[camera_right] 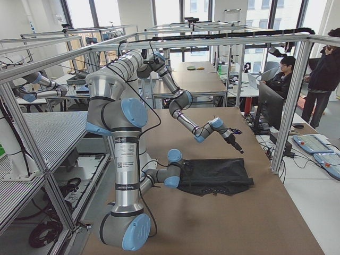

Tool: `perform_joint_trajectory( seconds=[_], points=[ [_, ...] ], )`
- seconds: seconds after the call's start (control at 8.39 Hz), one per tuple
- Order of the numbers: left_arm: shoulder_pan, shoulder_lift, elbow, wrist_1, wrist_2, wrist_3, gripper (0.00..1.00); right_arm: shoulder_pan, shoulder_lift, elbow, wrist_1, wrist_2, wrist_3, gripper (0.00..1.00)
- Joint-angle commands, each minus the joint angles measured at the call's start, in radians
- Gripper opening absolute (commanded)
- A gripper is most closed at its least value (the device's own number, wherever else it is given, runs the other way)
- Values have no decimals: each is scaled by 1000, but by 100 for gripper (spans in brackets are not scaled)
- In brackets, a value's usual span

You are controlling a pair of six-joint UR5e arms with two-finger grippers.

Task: Fold clothes
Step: 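Lift the corner with the left gripper and fold it over toward the right gripper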

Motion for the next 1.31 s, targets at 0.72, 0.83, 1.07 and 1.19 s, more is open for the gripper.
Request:
perform_joint_trajectory(
  seconds=[0.72,0.83,1.07,1.19],
  points=[
    [1,54,-68,-3,-1,2,100,-315,86,82,-480,-451,-454,91],
    [1,55,-68,-3,-1,2,100,-318,94,81,-484,-473,-480,88],
    [1,61,-68,-3,-1,0,100,-336,100,75,-484,-521,-483,84],
    [1,63,-68,-3,-1,-1,100,-338,120,51,-484,-525,-483,84]
  ],
)
